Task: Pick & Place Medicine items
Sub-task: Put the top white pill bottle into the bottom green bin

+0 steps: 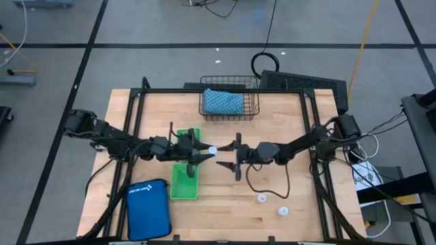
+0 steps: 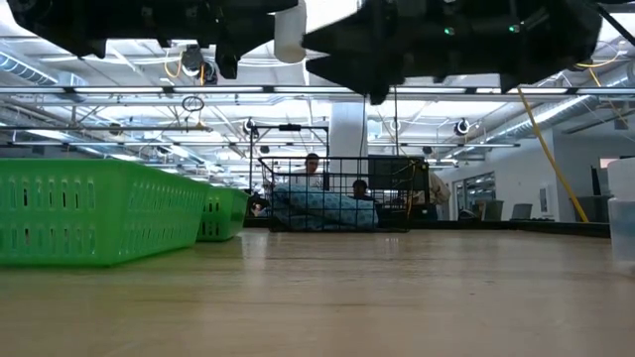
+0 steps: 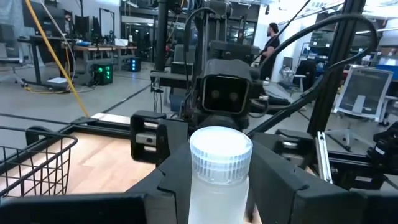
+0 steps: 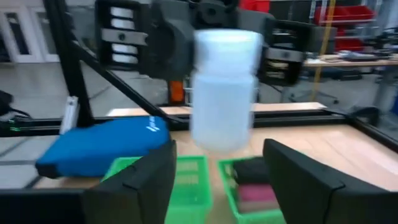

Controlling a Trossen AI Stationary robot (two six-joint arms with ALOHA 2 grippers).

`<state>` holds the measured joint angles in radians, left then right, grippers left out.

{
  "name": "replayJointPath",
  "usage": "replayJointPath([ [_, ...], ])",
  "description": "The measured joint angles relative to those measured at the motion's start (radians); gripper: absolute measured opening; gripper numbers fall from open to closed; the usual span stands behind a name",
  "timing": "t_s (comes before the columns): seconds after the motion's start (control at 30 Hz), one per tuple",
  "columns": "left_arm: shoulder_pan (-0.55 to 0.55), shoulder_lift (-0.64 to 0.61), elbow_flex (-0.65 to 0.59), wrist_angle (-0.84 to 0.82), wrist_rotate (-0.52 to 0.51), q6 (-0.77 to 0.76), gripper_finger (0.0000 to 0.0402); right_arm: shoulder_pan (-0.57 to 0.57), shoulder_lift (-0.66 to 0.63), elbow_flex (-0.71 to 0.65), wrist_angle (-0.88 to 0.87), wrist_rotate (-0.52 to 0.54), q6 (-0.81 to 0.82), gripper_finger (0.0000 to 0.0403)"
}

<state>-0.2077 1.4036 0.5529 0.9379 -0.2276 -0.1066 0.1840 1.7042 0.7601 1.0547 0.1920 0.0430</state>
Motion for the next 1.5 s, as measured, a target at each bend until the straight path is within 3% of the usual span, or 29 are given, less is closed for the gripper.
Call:
replayJointPath([
  [0.23,0.0,0.0,0.0,-0.006,0.0,-0.001,0.013,-0.007,0.077,0.111,0.0,-0.013,-0.007,0.0257],
  [0.63,-0.004,0.0,0.0,-0.022,0.003,-0.004,0.013,-0.006,0.083,0.116,-0.012,-0.011,-0.033,0.0143],
  [0.8,-0.006,0.0,0.001,-0.038,-0.001,-0.047,0.0132,-0.006,0.083,0.115,-0.014,-0.011,-0.028,0.0138],
  [0.87,-0.006,-0.004,0.002,-0.065,-0.001,-0.122,0.0163,-0.006,0.083,0.114,-0.026,-0.012,-0.027,0.0138],
  [1.0,-0.004,-0.105,0.074,-0.41,0.02,-0.205,0.0247,-0.006,0.082,0.115,-0.075,-0.012,-0.032,0.0138],
  [1.2,0.011,-0.17,0.427,-1.221,-0.021,-0.228,0.0308,-0.006,0.082,0.114,-0.127,-0.012,-0.031,0.0138],
  [1.37,0.069,-0.035,0.784,-1.674,0.083,-0.24,0.0316,-0.006,0.082,0.114,-0.144,-0.012,-0.03,0.0138],
  [1.5,0.086,0.127,0.998,-1.848,0.148,-0.133,0.0308,-0.006,0.082,0.114,-0.162,-0.012,-0.029,0.0138],
])
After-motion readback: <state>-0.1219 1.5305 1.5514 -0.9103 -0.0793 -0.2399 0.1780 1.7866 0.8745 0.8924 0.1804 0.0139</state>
